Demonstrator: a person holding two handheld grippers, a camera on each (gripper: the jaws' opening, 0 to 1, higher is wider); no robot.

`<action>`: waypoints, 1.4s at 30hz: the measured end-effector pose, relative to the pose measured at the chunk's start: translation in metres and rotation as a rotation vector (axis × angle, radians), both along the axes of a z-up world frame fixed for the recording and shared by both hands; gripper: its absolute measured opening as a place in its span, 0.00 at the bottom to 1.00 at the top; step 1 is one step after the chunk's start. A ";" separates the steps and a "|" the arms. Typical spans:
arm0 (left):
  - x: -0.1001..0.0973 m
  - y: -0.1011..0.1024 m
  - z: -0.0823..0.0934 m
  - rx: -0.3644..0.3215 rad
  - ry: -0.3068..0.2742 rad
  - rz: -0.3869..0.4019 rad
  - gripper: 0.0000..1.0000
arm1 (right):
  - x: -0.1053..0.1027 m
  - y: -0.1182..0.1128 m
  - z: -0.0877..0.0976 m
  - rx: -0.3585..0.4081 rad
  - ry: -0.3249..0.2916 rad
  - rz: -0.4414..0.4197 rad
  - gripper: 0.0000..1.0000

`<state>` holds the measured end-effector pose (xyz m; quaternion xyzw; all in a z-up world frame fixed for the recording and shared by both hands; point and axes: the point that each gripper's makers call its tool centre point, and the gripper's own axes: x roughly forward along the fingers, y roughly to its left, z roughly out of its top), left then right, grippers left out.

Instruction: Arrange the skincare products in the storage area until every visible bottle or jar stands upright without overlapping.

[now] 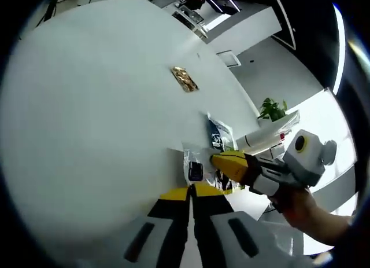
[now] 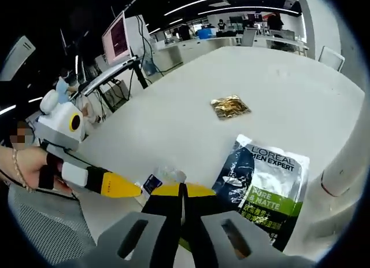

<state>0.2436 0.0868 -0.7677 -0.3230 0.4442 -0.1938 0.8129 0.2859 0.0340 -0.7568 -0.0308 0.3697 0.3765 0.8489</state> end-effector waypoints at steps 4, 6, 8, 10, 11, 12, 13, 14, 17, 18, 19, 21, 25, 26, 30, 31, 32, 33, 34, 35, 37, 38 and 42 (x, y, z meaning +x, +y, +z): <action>-0.001 0.000 -0.002 0.036 -0.010 -0.016 0.00 | 0.000 0.001 -0.003 -0.025 -0.005 0.010 0.01; 0.000 -0.001 -0.003 0.062 -0.023 -0.031 0.00 | -0.001 0.000 -0.003 -0.033 -0.007 0.007 0.01; 0.000 -0.002 -0.005 0.073 -0.028 -0.040 0.00 | 0.000 0.000 -0.006 -0.043 -0.008 0.005 0.01; 0.000 -0.003 -0.006 0.086 -0.035 -0.053 0.00 | -0.001 0.000 -0.008 -0.066 -0.017 0.013 0.01; 0.001 -0.003 -0.005 0.092 -0.038 -0.058 0.00 | 0.000 -0.001 -0.009 -0.077 -0.022 0.017 0.01; 0.001 -0.003 -0.005 0.102 -0.043 -0.065 0.00 | 0.000 -0.001 -0.009 -0.078 -0.023 0.017 0.01; 0.001 -0.004 -0.005 0.111 -0.047 -0.076 0.00 | 0.000 -0.001 -0.008 -0.079 -0.023 0.017 0.01; 0.002 -0.003 -0.004 0.136 -0.066 -0.094 0.00 | 0.001 -0.001 -0.008 -0.080 -0.024 0.016 0.01; 0.003 0.000 -0.004 0.239 -0.119 -0.170 0.01 | -0.001 -0.001 -0.011 -0.096 -0.028 0.035 0.01; 0.001 -0.002 0.001 0.287 -0.153 -0.216 0.01 | -0.002 0.000 -0.011 -0.096 -0.037 0.041 0.01; -0.001 -0.004 0.005 0.332 -0.185 -0.266 0.02 | -0.001 0.001 -0.011 -0.097 -0.037 0.042 0.01; -0.007 -0.002 0.004 0.413 -0.203 -0.350 0.05 | 0.000 0.001 -0.012 -0.095 -0.042 0.043 0.01; -0.002 -0.002 0.012 0.518 -0.310 -0.433 0.11 | 0.001 0.001 -0.012 -0.095 -0.046 0.049 0.01; 0.003 -0.004 0.020 0.529 -0.360 -0.432 0.10 | 0.001 0.002 -0.013 -0.096 -0.049 0.054 0.01; 0.019 -0.015 0.036 0.563 -0.483 -0.475 0.12 | 0.001 0.002 -0.012 -0.093 -0.050 0.063 0.01; 0.021 -0.018 0.037 0.564 -0.503 -0.488 0.14 | 0.001 0.002 -0.012 -0.096 -0.053 0.070 0.01; 0.023 -0.023 0.038 0.576 -0.512 -0.508 0.17 | 0.001 0.002 -0.012 -0.097 -0.056 0.073 0.01; 0.025 -0.024 0.036 0.591 -0.523 -0.525 0.18 | 0.000 0.002 -0.012 -0.099 -0.058 0.076 0.01; 0.029 -0.024 0.032 0.608 -0.523 -0.537 0.19 | 0.000 0.002 -0.012 -0.101 -0.060 0.081 0.01; 0.031 -0.024 0.028 0.622 -0.523 -0.549 0.19 | 0.000 0.002 -0.012 -0.102 -0.062 0.085 0.01; 0.033 -0.023 0.021 0.644 -0.515 -0.570 0.18 | 0.000 0.002 -0.012 -0.101 -0.060 0.088 0.01; 0.033 -0.023 0.019 0.647 -0.514 -0.574 0.18 | 0.000 0.002 -0.012 -0.100 -0.057 0.089 0.01; 0.031 -0.022 0.008 0.653 -0.505 -0.600 0.21 | 0.000 0.002 -0.011 -0.102 -0.058 0.099 0.01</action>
